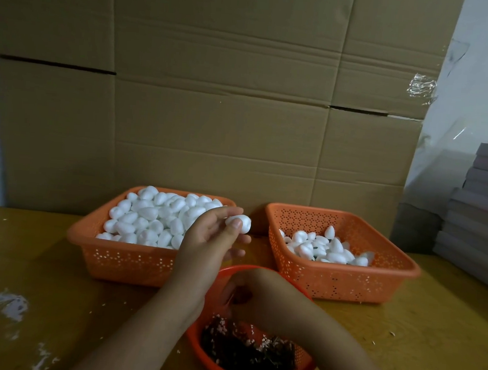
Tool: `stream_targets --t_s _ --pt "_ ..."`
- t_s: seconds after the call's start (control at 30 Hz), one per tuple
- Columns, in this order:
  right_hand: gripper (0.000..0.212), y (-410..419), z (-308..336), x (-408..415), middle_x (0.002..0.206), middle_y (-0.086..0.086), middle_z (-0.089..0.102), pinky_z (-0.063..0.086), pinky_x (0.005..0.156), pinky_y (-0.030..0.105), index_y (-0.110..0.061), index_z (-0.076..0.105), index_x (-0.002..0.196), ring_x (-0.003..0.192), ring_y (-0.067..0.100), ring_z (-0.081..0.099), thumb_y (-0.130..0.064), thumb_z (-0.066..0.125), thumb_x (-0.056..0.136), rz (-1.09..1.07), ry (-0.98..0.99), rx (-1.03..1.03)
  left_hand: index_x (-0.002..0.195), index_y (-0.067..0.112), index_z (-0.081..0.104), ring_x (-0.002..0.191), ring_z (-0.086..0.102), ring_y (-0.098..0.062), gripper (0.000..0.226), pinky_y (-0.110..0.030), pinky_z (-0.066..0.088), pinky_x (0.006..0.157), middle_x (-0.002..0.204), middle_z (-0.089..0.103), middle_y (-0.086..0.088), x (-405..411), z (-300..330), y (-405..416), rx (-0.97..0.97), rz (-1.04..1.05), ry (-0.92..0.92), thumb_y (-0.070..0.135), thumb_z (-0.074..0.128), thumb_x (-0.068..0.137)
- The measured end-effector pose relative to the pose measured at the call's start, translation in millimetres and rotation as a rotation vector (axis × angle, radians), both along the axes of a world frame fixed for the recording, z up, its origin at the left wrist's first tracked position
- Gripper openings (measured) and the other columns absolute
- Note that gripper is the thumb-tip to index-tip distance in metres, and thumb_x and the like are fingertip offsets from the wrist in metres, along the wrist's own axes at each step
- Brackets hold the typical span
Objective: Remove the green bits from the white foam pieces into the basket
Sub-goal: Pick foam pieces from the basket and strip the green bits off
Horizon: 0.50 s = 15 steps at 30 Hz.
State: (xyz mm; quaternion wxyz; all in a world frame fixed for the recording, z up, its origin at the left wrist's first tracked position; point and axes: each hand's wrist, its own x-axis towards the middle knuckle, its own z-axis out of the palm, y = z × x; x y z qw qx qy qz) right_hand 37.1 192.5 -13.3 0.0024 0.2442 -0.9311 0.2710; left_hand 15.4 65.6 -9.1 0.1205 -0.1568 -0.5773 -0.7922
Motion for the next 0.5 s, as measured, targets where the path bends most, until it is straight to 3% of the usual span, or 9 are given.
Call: stream_targets --t_s 0.13,0.33,0.4,0.5 --pt "0.019 5 4 -1 0.064 -0.012 0.067 0.049 0.063 0.011 -0.014 0.074 0.091 0.057 -0.003 0.061 0.0 0.062 0.085 -0.026 -0.116 -0.06 0.108 0.013 0.067 0.076 0.069 -0.012 0.016 -0.023 0.056 0.065 0.085 0.074 0.006 0 1 -1 0.03 -0.022 -0.033 0.01 0.057 0.097" --pt "0.016 12 12 -4 0.089 0.011 0.076 0.057 0.08 0.031 -0.01 0.065 0.103 0.076 0.017 0.072 -0.001 0.062 0.089 -0.101 -0.122 -0.236 0.112 0.012 0.067 0.077 0.069 -0.012 0.018 -0.022 0.055 0.063 0.087 0.074 0.004 -1 3 -3 0.045 -0.033 -0.046 0.012 0.057 0.096" --pt "0.015 14 18 -3 0.086 0.013 0.075 0.057 0.074 0.03 -0.006 0.059 0.101 0.073 0.018 0.071 -0.005 0.067 0.089 -0.14 -0.102 -0.397 0.113 0.011 0.067 0.077 0.069 -0.011 0.019 -0.021 0.054 0.062 0.087 0.073 0.003 -1 3 -4 0.05 -0.035 -0.05 0.012 0.058 0.096" --pt "0.015 16 27 0 0.07 0.004 0.072 0.049 0.057 0.016 0.0 0.057 0.097 0.057 0.009 0.066 -0.007 0.067 0.089 -0.18 -0.068 -0.621 0.112 0.012 0.067 0.078 0.07 -0.012 0.019 -0.022 0.055 0.063 0.091 0.073 0.0 -1 3 -5 0.06 -0.03 -0.068 0.014 0.059 0.096"
